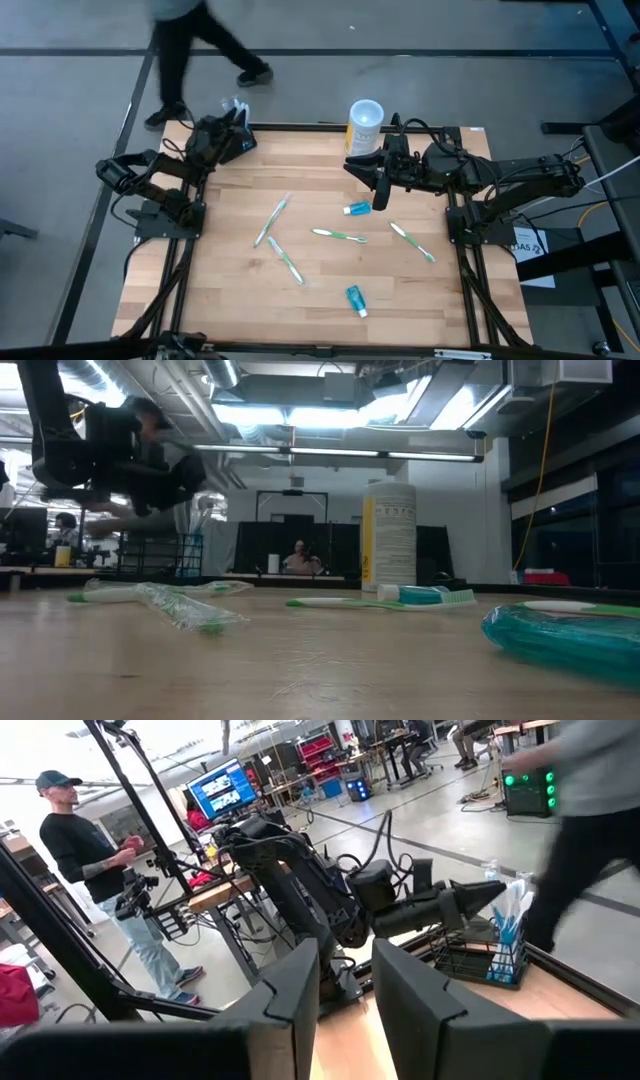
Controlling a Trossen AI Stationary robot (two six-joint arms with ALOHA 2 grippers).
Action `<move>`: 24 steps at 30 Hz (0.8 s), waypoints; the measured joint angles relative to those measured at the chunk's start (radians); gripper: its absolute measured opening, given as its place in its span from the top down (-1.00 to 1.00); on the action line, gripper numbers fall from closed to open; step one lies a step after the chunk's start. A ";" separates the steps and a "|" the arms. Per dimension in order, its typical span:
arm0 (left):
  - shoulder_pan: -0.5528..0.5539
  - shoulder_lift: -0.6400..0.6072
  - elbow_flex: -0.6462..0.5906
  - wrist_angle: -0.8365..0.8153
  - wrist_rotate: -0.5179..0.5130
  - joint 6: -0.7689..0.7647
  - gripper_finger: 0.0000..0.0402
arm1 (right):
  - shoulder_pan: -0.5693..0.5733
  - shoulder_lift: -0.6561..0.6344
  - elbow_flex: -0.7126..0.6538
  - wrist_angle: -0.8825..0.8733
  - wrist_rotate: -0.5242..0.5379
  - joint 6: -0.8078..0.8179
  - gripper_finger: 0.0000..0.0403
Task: Pick & Place toothbrushing station
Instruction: Put the blue mouthwash bottle into the middle section of the black organizer
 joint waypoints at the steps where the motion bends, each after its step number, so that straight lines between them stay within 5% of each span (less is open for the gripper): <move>1: 0.000 -0.003 0.000 0.019 0.001 -0.002 0.05 | 0.000 0.000 0.000 -0.001 0.000 0.000 0.51; 8: -0.003 -0.097 0.002 0.132 0.089 -0.065 0.01 | 0.000 0.000 0.000 -0.002 0.000 -0.021 0.51; 14: -0.043 -0.264 0.059 0.073 0.403 -0.195 0.11 | 0.000 0.000 0.000 -0.003 0.000 -0.064 0.51; 20: -0.178 -0.412 0.326 -0.522 0.735 -0.190 0.22 | 0.000 0.000 0.000 -0.085 -0.010 -0.074 0.51; 24: -0.287 -0.458 0.562 -0.939 0.778 -0.009 0.23 | -0.005 -0.002 0.000 -0.177 -0.067 -0.049 0.51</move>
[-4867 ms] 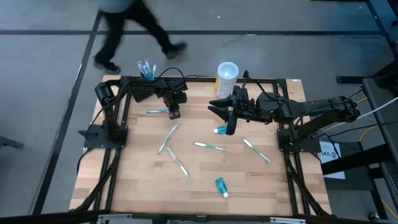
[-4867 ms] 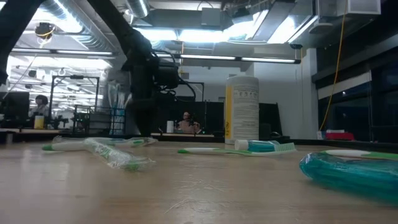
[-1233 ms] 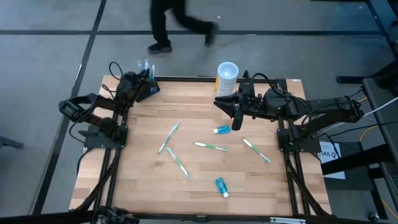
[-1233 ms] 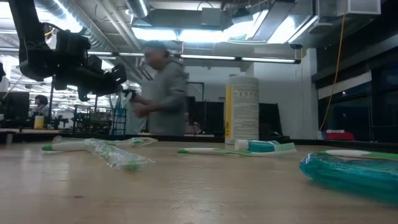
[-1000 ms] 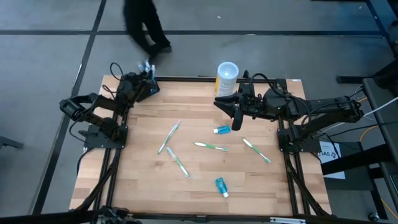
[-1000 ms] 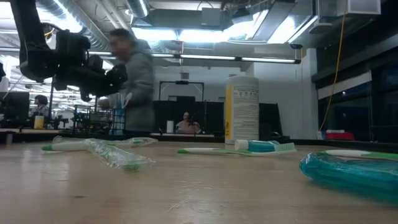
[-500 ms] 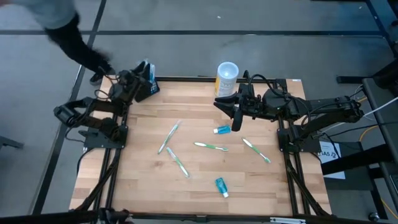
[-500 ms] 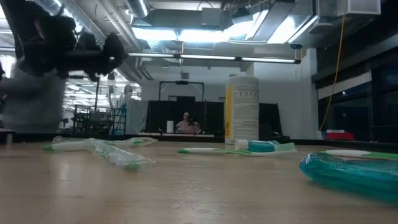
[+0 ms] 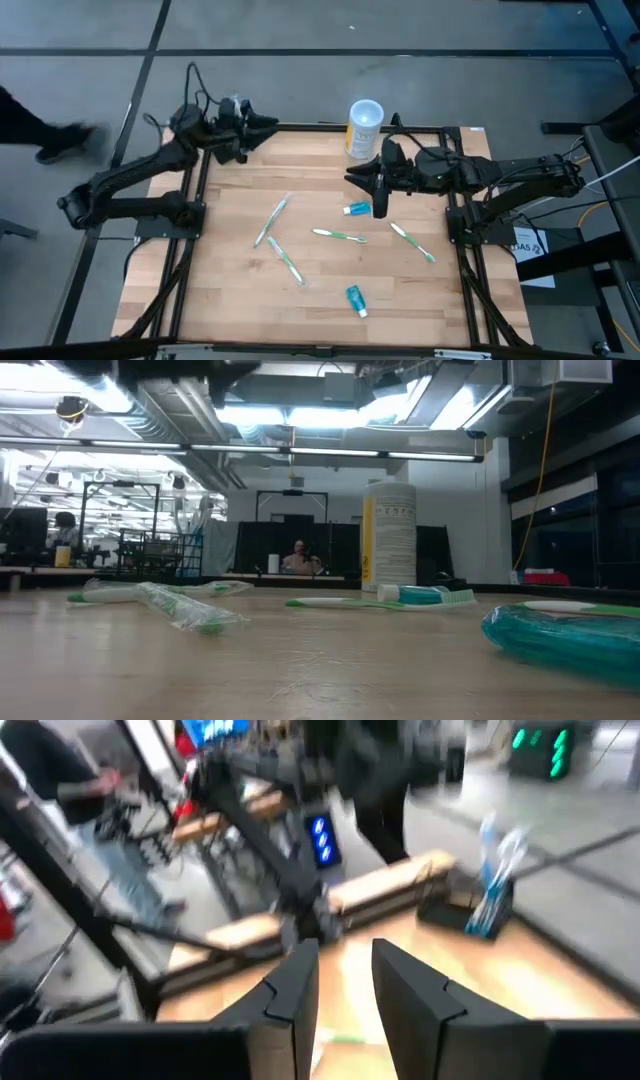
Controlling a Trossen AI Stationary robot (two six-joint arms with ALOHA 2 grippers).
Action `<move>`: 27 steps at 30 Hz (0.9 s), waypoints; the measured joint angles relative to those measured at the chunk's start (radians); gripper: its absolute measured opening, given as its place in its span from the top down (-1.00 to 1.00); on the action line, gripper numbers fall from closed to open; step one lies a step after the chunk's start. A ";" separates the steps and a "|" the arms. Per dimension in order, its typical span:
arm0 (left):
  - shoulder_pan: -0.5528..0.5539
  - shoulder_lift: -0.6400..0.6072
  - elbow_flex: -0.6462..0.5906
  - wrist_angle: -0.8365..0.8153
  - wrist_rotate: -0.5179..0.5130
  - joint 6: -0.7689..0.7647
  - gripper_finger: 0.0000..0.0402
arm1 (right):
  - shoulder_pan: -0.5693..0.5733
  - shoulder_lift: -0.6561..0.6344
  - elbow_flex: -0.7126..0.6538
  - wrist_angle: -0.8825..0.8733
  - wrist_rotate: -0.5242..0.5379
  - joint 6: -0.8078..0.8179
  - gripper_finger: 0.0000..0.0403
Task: Pick & Place toothbrushing station
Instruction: Put the blue mouthwash bottle into the middle section of the black organizer
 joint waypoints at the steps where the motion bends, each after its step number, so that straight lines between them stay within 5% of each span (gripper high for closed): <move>1: -0.020 -0.009 0.060 -0.128 -0.002 0.060 0.23 | -0.006 0.000 0.000 -0.026 -0.025 0.013 0.51; 6: -0.105 -0.014 0.328 -0.961 -0.282 0.325 0.25 | -0.038 0.001 0.000 -0.158 -0.120 0.053 0.51; 9: -0.161 -0.009 0.376 -1.194 -0.407 0.296 0.26 | -0.049 0.002 0.000 -0.207 -0.134 0.063 0.51; 14: -0.278 -0.011 0.377 -1.311 -0.426 0.163 0.26 | -0.061 0.006 0.000 -0.408 -0.180 0.161 0.51; 20: -0.400 -0.010 0.377 -1.254 -0.545 0.071 0.26 | -0.043 0.013 -0.031 -0.795 -0.190 0.313 0.51; 27: -0.482 -0.010 0.377 -1.205 -0.693 0.123 0.26 | -0.053 0.054 -0.195 -0.575 -0.252 0.258 0.51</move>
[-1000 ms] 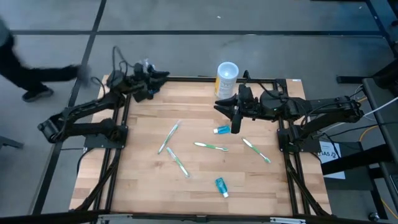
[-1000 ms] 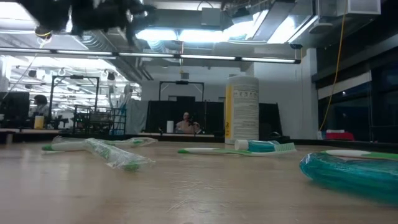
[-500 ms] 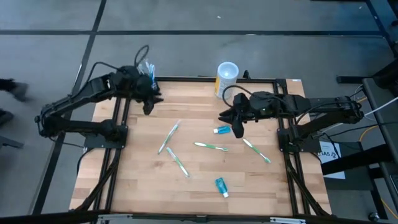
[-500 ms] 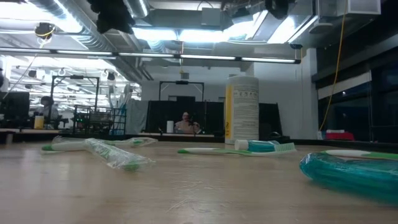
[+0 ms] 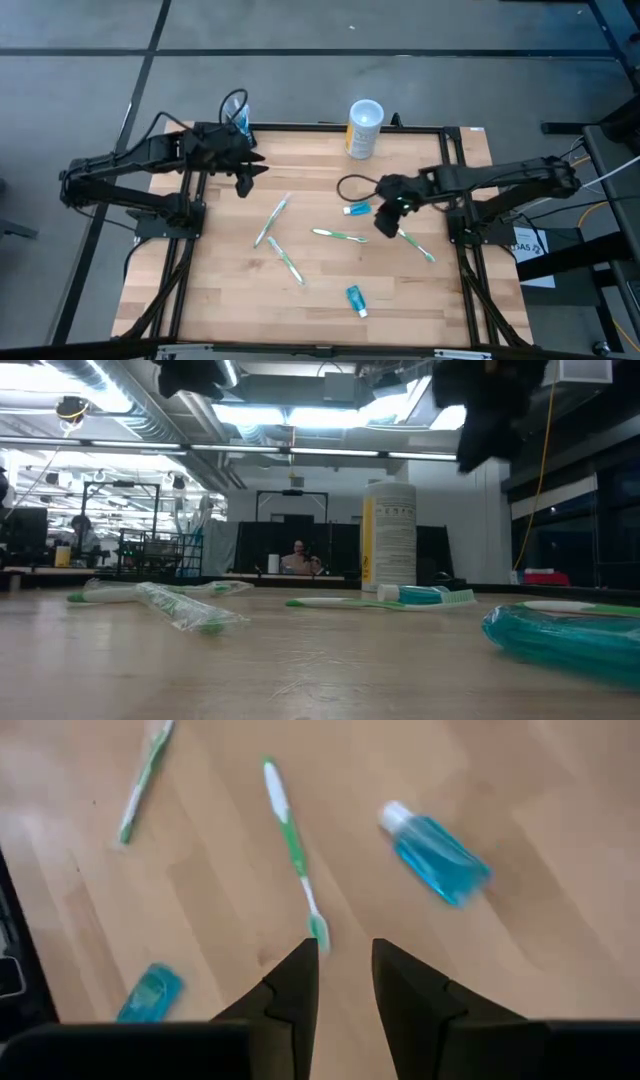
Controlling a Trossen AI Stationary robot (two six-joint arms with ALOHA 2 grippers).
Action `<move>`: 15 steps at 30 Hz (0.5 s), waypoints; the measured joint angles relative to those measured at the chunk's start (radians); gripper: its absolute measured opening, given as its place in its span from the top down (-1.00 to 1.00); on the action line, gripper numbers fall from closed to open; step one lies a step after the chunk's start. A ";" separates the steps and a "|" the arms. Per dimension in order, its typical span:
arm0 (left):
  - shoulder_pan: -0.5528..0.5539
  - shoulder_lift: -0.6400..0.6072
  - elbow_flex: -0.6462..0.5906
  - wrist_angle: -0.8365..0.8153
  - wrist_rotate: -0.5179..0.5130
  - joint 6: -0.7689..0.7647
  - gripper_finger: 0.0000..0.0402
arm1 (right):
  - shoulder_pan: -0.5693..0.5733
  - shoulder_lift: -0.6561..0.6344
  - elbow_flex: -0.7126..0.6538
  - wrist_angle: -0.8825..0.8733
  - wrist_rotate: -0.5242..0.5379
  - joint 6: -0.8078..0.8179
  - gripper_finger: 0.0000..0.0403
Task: Pick & Place toothbrushing station
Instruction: Put the blue mouthwash bottle into the middle section of the black organizer
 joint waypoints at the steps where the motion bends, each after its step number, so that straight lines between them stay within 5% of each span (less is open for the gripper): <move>1: -0.009 0.000 0.000 0.001 -0.010 0.007 0.26 | -0.007 0.022 -0.025 0.055 -0.029 -0.025 0.51; 5: -0.033 -0.004 0.000 -0.001 -0.014 0.024 0.26 | -0.012 0.157 -0.065 0.239 -0.121 -0.149 0.51; 15: -0.097 -0.049 0.000 -0.080 -0.037 -0.055 0.26 | -0.038 0.435 0.040 0.231 -0.239 -0.348 0.51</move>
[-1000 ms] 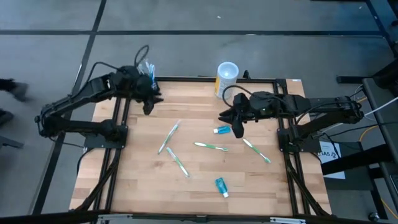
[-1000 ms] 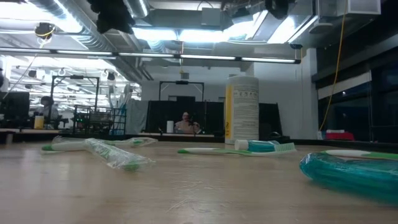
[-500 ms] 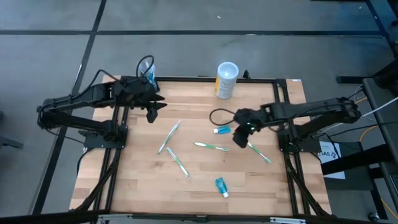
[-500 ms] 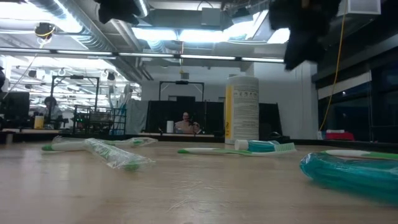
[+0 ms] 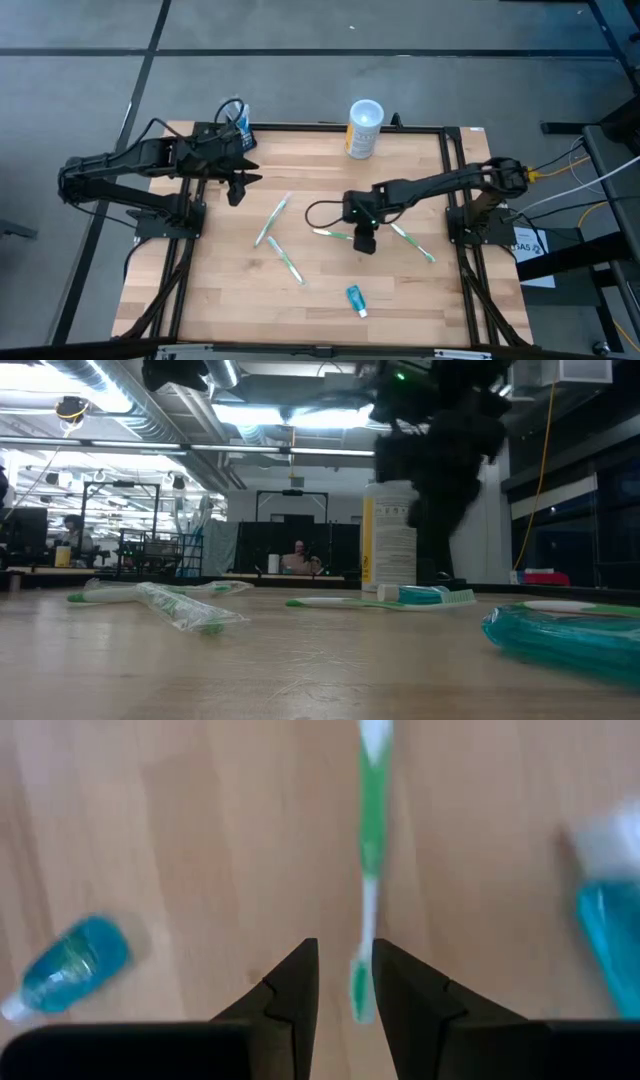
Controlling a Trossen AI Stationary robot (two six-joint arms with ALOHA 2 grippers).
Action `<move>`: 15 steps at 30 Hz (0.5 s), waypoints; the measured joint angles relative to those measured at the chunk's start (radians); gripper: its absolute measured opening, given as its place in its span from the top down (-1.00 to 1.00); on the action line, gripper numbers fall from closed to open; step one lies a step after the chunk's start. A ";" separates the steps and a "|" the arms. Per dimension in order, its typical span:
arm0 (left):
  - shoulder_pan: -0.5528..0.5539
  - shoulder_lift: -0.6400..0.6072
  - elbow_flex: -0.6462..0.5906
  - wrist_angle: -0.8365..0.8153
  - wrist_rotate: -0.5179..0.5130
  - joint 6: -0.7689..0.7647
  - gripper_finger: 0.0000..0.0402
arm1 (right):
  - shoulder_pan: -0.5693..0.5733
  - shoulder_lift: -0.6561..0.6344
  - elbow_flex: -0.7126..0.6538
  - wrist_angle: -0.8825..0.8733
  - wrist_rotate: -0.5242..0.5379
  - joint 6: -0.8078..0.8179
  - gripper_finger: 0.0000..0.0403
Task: Pick & Place toothbrushing station
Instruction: Put the blue mouthwash bottle into the middle section of the black organizer
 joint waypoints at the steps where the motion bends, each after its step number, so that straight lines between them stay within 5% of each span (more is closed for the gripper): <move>1: -0.009 -0.006 0.000 -0.001 -0.003 -0.009 0.26 | -0.005 0.005 0.022 0.005 0.012 -0.015 0.51; 15: -0.128 -0.071 0.000 -0.251 -0.173 -0.170 0.26 | -0.114 -0.001 0.290 0.022 0.169 -0.008 0.51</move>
